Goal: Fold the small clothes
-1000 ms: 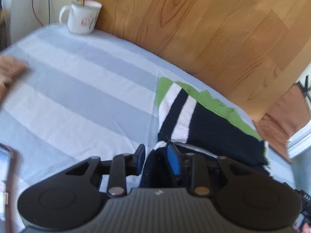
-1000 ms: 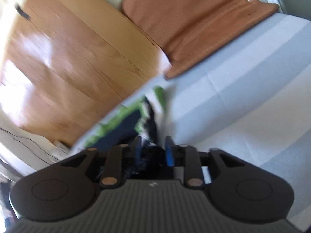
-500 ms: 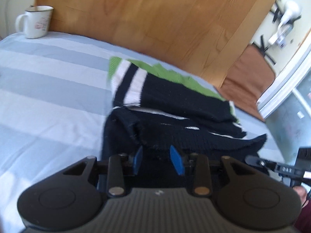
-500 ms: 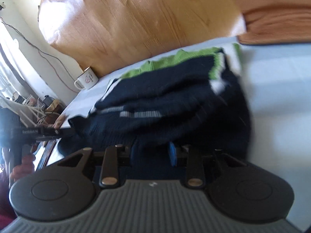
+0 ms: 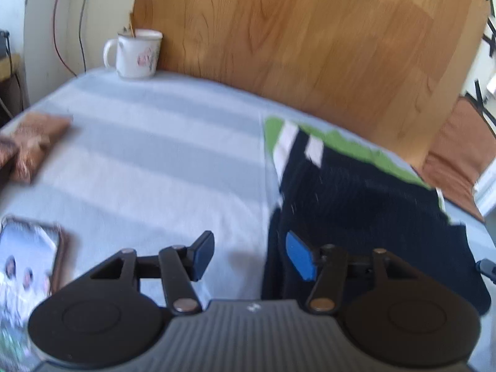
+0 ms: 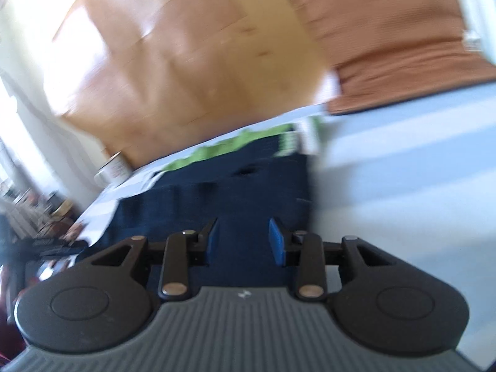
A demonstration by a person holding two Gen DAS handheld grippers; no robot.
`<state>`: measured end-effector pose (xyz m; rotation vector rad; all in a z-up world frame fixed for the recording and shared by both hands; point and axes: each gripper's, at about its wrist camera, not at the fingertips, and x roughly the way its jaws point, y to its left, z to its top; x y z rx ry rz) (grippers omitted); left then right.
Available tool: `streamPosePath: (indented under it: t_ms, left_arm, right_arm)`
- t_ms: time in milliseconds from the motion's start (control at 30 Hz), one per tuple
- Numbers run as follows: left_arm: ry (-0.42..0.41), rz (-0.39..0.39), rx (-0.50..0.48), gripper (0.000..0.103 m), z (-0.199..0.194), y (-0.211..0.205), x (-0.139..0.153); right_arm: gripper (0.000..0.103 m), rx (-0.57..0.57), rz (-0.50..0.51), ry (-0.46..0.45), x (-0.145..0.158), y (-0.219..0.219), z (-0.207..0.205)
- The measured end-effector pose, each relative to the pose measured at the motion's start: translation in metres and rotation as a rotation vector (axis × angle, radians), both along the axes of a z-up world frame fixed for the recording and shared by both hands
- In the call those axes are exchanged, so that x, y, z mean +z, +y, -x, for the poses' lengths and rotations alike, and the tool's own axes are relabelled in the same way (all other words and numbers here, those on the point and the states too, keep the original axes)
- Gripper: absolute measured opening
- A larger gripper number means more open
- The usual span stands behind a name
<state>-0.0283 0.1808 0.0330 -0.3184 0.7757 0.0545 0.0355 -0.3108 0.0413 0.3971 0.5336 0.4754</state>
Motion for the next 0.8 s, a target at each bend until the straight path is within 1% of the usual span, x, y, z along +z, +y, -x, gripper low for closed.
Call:
streamPosePath:
  t_ms: [67, 100, 133, 167, 200, 233, 267, 333, 400, 500, 533, 567, 600, 633, 667, 733, 800]
  left_arm:
    - [0.004, -0.024, -0.026, 0.057, 0.004, -0.010, -0.002]
    - [0.010, -0.042, -0.035, 0.057, 0.004, -0.016, -0.004]
    - [0.022, -0.060, -0.036, 0.054, 0.002, -0.022, -0.006]
    - [0.043, -0.073, -0.034, 0.045, 0.000, -0.025, -0.009]
    - [0.058, -0.076, -0.035, 0.038, -0.003, -0.028, -0.011]
    - [0.054, -0.081, -0.036, 0.022, -0.001, -0.029, -0.010]
    - [0.056, -0.059, -0.057, 0.012, 0.001, -0.029, -0.009]
    - [0.063, -0.069, -0.059, 0.009, 0.012, -0.030, -0.003]
    - [0.089, -0.068, -0.070, 0.009, 0.022, -0.029, -0.002]
    - [0.114, -0.077, -0.079, 0.009, 0.029, -0.030, -0.002]
    - [0.115, -0.084, -0.082, 0.012, 0.028, -0.030, 0.000]
    - [0.109, -0.089, -0.082, 0.016, 0.027, -0.029, 0.005]
    - [0.087, -0.089, -0.085, 0.020, 0.027, -0.025, 0.013]
    - [0.049, -0.099, -0.081, 0.031, 0.026, -0.020, 0.024]
    - [-0.002, -0.122, -0.064, 0.042, 0.023, -0.015, 0.037]
    - [-0.100, -0.191, -0.032, 0.045, 0.008, -0.011, 0.063]
    - [-0.159, -0.252, -0.062, 0.045, -0.027, -0.016, 0.082]
  right_arm:
    - [0.048, -0.052, -0.001, 0.000, -0.003, -0.012, 0.012]
    - [0.049, -0.062, 0.008, 0.005, -0.004, -0.016, 0.016]
    - [0.049, -0.060, 0.023, 0.019, -0.006, -0.018, 0.017]
    - [0.047, -0.054, 0.038, 0.041, -0.009, -0.018, 0.018]
    - [0.041, -0.038, 0.044, 0.067, -0.013, -0.014, 0.017]
    - [0.009, -0.007, 0.033, 0.088, -0.017, -0.012, 0.016]
    - [0.009, 0.022, 0.016, 0.100, -0.019, -0.009, 0.019]
    - [0.008, 0.031, 0.055, 0.079, -0.015, -0.006, 0.028]
    - [0.008, 0.045, 0.073, 0.081, -0.011, -0.010, 0.034]
    - [0.009, 0.080, 0.094, 0.127, -0.013, -0.012, 0.028]
    - [0.014, 0.094, 0.106, 0.123, -0.009, -0.012, 0.024]
    - [0.015, 0.094, 0.122, 0.108, -0.002, -0.013, 0.021]
    - [0.015, 0.089, 0.141, 0.076, 0.009, -0.018, 0.019]
    - [0.021, 0.076, 0.157, 0.040, 0.022, -0.022, 0.014]
    - [0.028, 0.061, 0.172, 0.000, 0.036, -0.024, 0.007]
    - [0.031, 0.058, 0.198, -0.072, 0.063, -0.021, -0.016]
    - [0.032, 0.118, 0.201, -0.123, 0.084, -0.008, -0.053]
